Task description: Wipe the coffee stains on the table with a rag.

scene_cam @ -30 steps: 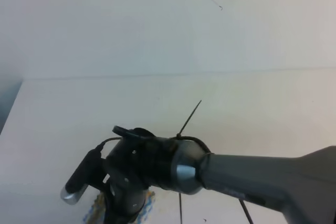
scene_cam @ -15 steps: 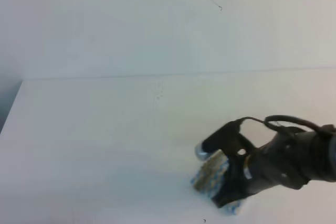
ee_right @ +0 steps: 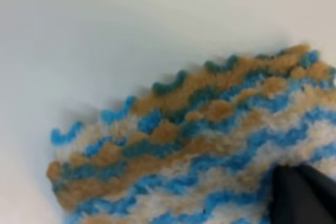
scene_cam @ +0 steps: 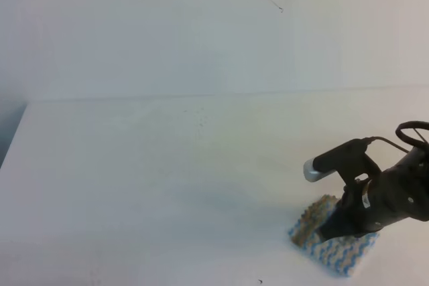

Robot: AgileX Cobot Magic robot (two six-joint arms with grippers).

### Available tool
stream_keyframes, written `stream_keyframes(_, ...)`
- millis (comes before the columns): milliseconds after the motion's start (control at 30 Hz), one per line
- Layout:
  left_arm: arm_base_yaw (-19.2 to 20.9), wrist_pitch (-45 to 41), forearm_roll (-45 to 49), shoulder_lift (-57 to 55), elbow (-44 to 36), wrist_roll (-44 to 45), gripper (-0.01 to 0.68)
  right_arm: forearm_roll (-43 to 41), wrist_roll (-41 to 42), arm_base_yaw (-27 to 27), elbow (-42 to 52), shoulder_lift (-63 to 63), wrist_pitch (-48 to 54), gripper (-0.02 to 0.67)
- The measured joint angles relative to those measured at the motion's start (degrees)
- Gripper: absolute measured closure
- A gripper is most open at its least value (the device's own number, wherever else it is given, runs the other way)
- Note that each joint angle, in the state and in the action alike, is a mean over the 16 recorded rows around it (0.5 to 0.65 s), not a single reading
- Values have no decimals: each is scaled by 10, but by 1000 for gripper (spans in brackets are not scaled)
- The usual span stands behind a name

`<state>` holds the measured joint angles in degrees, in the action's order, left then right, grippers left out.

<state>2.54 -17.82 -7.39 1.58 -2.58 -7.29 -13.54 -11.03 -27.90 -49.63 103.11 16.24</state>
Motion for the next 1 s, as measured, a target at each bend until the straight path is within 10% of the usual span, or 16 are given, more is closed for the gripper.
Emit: stream_keyframes(1000, 0, 0, 0, 0, 0, 0, 672, 89, 47, -3, -92, -11, 74, 650)
